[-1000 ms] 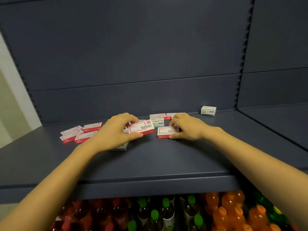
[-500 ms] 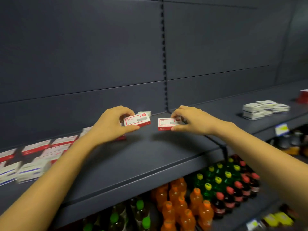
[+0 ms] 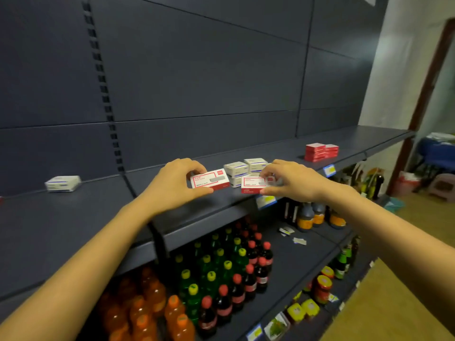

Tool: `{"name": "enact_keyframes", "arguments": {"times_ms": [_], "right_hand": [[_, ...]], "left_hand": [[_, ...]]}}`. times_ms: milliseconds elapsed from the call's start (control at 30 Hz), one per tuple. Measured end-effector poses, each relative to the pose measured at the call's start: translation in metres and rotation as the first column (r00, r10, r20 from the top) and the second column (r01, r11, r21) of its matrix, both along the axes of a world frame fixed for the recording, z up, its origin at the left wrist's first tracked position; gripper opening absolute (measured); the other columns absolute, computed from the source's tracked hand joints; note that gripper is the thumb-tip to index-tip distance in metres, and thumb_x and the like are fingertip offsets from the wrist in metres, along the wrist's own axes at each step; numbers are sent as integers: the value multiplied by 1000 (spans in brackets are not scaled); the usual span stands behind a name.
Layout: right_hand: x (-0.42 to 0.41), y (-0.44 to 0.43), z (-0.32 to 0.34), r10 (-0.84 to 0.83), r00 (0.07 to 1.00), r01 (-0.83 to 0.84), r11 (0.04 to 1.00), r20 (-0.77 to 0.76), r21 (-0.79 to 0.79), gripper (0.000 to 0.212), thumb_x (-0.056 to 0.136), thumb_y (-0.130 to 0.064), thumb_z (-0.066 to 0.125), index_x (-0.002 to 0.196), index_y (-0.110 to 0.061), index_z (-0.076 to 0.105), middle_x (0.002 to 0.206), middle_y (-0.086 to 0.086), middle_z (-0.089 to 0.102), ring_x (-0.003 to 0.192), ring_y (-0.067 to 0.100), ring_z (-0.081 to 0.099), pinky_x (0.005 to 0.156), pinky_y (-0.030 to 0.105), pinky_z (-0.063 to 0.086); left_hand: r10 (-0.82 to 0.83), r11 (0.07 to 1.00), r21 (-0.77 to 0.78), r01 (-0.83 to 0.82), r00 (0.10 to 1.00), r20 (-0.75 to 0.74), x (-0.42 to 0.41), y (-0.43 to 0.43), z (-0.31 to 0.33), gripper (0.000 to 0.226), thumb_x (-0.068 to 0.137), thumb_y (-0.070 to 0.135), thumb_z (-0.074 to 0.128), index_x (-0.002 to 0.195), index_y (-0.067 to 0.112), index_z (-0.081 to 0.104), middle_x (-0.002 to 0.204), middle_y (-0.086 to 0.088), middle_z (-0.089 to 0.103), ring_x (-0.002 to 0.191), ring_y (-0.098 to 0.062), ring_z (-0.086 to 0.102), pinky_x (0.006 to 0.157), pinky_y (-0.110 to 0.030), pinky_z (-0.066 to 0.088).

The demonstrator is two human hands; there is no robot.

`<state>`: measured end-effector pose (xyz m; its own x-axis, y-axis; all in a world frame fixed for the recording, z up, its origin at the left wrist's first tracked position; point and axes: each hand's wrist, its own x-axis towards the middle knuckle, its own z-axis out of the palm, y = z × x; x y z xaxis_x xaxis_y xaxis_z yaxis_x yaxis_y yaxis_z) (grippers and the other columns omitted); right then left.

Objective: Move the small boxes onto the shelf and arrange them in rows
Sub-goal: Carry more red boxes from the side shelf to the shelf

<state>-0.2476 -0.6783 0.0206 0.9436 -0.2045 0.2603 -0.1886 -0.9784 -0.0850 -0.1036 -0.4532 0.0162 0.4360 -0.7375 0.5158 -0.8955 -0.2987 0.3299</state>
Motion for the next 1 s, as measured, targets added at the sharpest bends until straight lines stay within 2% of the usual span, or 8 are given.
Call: {"name": "enact_keyframes", "arguments": {"times_ms": [100,200,233,300,433,567,767,1000], "right_hand": [[-21,-48,-3,-32,999,32,999,-6,8,44,83,-48,59,119,-23,53,114,-1,52,103,20,53,87,42,46],[-39,-93,-5,-68,998,68,997,12,24,42,83,-47,60,117,-23,54,112,-1,54,98,16,51,79,30,41],[-45,-108,-6,-83,996,83,996,10,27,42,83,-47,60,118,-23,54,113,-1,54,99,16,52,78,29,41],[-55,-135,-8,-120,993,120,992,3,33,43,83,-47,60,119,-23,53,116,-1,54,102,18,52,82,35,46],[-71,-187,-11,-182,983,181,982,11,44,44,83,-46,61,120,-23,53,117,0,54,101,19,53,84,40,47],[-76,-239,-13,-228,974,228,973,-6,39,44,83,-47,60,120,-24,53,117,1,53,100,18,52,85,43,48],[-68,-320,-4,-257,966,257,966,-5,12,46,84,-48,58,123,-24,51,120,0,53,99,15,52,81,34,48],[-40,-399,10,-227,972,224,973,54,59,44,83,-50,57,120,-25,53,115,-2,53,95,12,50,86,40,49]], "left_hand": [[-11,1000,13,10,1000,27,-14,-50,-4,40,75,35,72,108,17,62,110,0,64,95,-14,51,84,-33,44],[-19,999,31,18,999,45,-21,-95,-4,40,74,36,72,108,16,61,112,-1,63,92,-13,48,79,-29,40],[-23,999,37,21,998,54,-22,-110,-3,39,74,36,72,106,17,61,112,-1,63,89,-11,45,76,-28,36],[-31,998,53,27,997,70,-23,-138,0,38,74,37,72,105,18,62,111,0,63,86,-10,43,74,-26,34],[-61,995,83,55,995,73,-24,-196,10,39,73,39,73,105,20,61,108,1,64,91,-9,48,73,-25,38],[-76,991,120,64,992,102,-24,-255,16,42,74,39,72,108,17,60,110,-3,63,95,-13,53,80,-32,49],[-81,981,183,60,991,109,-14,-342,26,42,75,39,71,107,13,61,108,-3,63,94,-18,56,82,-38,51],[-42,989,144,34,998,54,7,-423,38,42,76,38,70,107,11,60,111,-6,64,89,-14,55,76,-28,45]]}}
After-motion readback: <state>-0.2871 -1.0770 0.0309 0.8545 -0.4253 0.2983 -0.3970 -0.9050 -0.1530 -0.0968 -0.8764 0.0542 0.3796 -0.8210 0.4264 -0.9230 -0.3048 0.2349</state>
